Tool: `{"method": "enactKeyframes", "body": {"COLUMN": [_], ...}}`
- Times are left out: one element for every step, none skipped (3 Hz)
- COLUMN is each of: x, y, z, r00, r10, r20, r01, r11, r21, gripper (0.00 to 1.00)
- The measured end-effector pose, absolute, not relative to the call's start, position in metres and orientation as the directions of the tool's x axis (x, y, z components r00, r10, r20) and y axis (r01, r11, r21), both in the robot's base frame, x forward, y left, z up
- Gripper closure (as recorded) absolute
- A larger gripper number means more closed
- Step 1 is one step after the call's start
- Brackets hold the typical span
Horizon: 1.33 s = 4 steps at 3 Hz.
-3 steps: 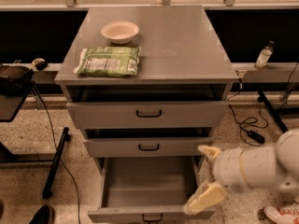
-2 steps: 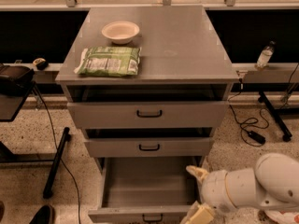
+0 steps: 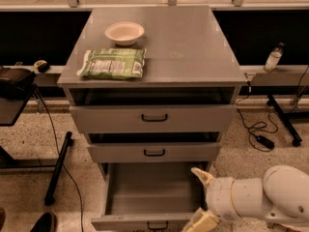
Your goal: Close bottom drawer
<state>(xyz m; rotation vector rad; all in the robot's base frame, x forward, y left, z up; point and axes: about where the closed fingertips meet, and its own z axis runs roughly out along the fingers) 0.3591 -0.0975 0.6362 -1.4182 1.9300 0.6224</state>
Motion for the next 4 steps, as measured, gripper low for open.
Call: {"method": "enactKeyframes", "body": {"x": [0.367, 0.379, 0.41, 0.439], "y": [-0.1, -0.109, -0.118, -0.124], "z": [0.571, 0.48, 0.429, 0.433], "r00": [-0.136, -0.121, -0.14, -0.111], "r10": [-0.694, -0.761, -0.743, -0.74], "r20": [-0.706, -0.637, -0.654, -0.664], "r01": [-0.957, -0.963, -0.948, -0.938], "r11": [0.278, 0.245, 0.29, 0.3], "r21": [-0.088, -0.109, -0.127, -0.177], "gripper": [0.0, 0.0, 0.0, 0.0]}}
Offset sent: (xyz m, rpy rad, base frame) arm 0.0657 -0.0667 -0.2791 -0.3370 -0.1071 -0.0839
